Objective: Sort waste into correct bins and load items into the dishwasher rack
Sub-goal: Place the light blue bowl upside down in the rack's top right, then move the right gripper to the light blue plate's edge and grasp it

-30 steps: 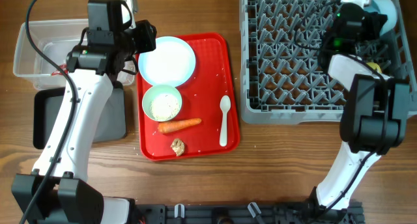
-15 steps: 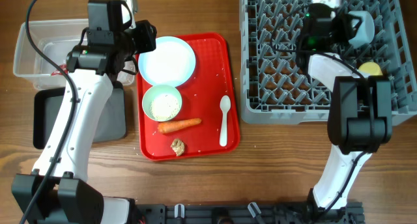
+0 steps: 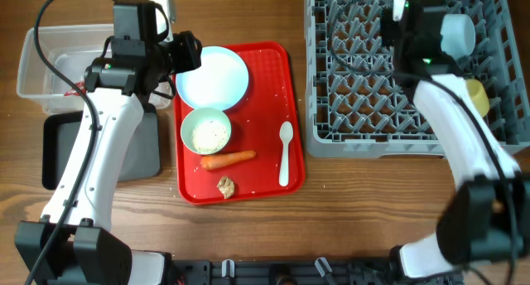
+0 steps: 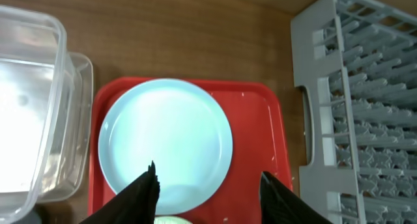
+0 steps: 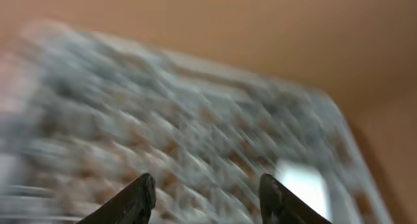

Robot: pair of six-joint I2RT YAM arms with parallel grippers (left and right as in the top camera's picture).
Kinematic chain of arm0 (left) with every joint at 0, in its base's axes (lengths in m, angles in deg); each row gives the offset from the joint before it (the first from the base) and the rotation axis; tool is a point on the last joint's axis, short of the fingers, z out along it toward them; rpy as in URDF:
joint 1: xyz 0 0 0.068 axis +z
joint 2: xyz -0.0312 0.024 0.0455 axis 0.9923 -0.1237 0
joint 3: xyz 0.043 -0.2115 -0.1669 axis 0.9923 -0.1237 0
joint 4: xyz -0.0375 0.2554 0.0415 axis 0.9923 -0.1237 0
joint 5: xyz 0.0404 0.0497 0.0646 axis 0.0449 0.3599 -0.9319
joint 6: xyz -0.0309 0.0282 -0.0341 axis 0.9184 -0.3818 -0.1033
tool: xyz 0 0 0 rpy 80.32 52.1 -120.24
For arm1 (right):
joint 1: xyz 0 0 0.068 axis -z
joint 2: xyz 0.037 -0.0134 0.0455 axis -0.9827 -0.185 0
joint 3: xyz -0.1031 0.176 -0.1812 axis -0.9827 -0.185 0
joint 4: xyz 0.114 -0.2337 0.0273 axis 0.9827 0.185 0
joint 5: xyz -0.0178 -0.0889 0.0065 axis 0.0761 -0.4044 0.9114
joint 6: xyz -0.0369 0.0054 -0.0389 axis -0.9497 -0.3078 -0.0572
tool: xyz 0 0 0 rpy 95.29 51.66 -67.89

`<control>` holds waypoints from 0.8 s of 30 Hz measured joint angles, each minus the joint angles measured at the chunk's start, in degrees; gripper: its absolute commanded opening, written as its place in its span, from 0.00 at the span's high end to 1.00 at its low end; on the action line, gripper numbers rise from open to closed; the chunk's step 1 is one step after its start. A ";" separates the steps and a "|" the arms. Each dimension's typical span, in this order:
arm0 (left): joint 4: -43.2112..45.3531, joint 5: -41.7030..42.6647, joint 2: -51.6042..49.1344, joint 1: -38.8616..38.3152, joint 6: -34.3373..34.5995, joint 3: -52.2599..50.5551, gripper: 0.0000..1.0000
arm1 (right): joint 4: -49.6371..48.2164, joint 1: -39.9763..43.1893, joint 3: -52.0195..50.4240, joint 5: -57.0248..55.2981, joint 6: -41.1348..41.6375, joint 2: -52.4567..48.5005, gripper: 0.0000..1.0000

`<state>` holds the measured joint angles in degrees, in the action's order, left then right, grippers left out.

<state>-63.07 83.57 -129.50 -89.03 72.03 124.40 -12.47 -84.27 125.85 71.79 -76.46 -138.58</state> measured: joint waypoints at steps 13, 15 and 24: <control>-3.17 -5.49 0.02 0.13 0.02 0.00 0.30 | 0.92 -16.94 0.22 25.24 8.68 0.79 0.45; -4.39 -7.32 0.33 0.63 0.07 0.00 0.25 | 2.29 -19.17 0.70 25.16 9.01 -0.85 0.43; -8.28 -10.51 6.45 9.92 1.92 0.02 0.18 | 12.85 -22.71 13.70 23.02 13.64 -10.78 0.40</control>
<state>-71.36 73.05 -123.06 -79.10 73.95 124.42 0.38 -106.98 139.55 94.80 -62.82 -149.36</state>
